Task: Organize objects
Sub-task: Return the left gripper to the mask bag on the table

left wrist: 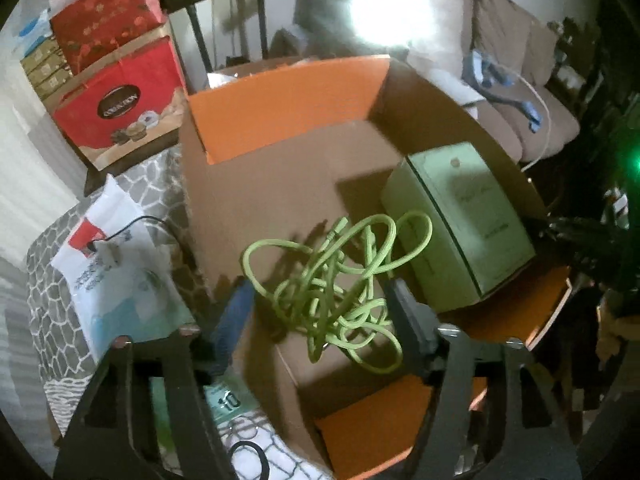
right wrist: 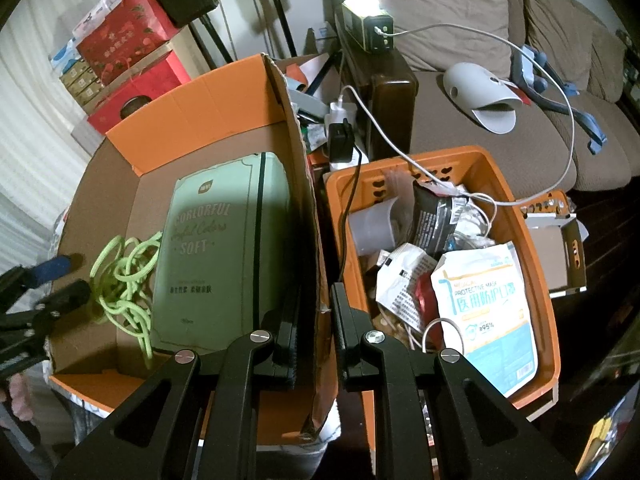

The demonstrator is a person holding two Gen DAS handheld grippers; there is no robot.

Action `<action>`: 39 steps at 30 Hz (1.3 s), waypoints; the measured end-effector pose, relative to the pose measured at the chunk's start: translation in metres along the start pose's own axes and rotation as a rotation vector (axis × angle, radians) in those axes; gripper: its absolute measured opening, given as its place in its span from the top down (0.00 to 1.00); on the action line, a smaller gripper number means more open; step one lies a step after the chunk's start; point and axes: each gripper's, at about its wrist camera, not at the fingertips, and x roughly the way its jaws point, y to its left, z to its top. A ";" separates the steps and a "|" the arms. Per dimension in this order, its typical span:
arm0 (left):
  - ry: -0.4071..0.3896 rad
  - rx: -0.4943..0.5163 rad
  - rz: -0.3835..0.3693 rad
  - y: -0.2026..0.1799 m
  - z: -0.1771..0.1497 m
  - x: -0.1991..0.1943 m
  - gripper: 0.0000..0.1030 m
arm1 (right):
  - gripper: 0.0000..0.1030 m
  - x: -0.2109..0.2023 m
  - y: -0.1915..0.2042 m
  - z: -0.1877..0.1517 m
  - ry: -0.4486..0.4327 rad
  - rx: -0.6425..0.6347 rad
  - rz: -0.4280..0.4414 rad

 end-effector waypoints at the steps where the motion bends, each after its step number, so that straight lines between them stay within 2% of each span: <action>1: -0.016 -0.004 0.000 0.002 0.001 -0.005 0.28 | 0.86 0.000 0.000 0.000 -0.001 0.000 0.001; 6: -0.097 -0.010 0.047 0.017 0.000 -0.033 0.11 | 0.86 0.000 0.000 0.000 -0.001 0.000 0.001; 12: -0.127 -0.029 0.075 0.044 -0.008 -0.055 0.01 | 0.86 0.000 -0.001 -0.001 0.000 0.001 0.002; 25: -0.152 -0.150 0.073 0.118 -0.038 -0.076 0.00 | 0.86 0.001 -0.001 -0.002 0.000 0.000 0.000; 32: -0.109 -0.238 0.076 0.151 -0.063 -0.079 0.00 | 0.86 0.001 -0.001 -0.004 0.000 0.000 -0.001; 36: -0.084 -0.304 0.053 0.167 -0.078 -0.074 0.00 | 0.86 0.001 -0.001 -0.005 0.001 0.000 0.000; 39: -0.077 -0.325 0.084 0.175 -0.089 -0.070 0.00 | 0.86 0.001 -0.001 -0.004 0.001 0.000 0.000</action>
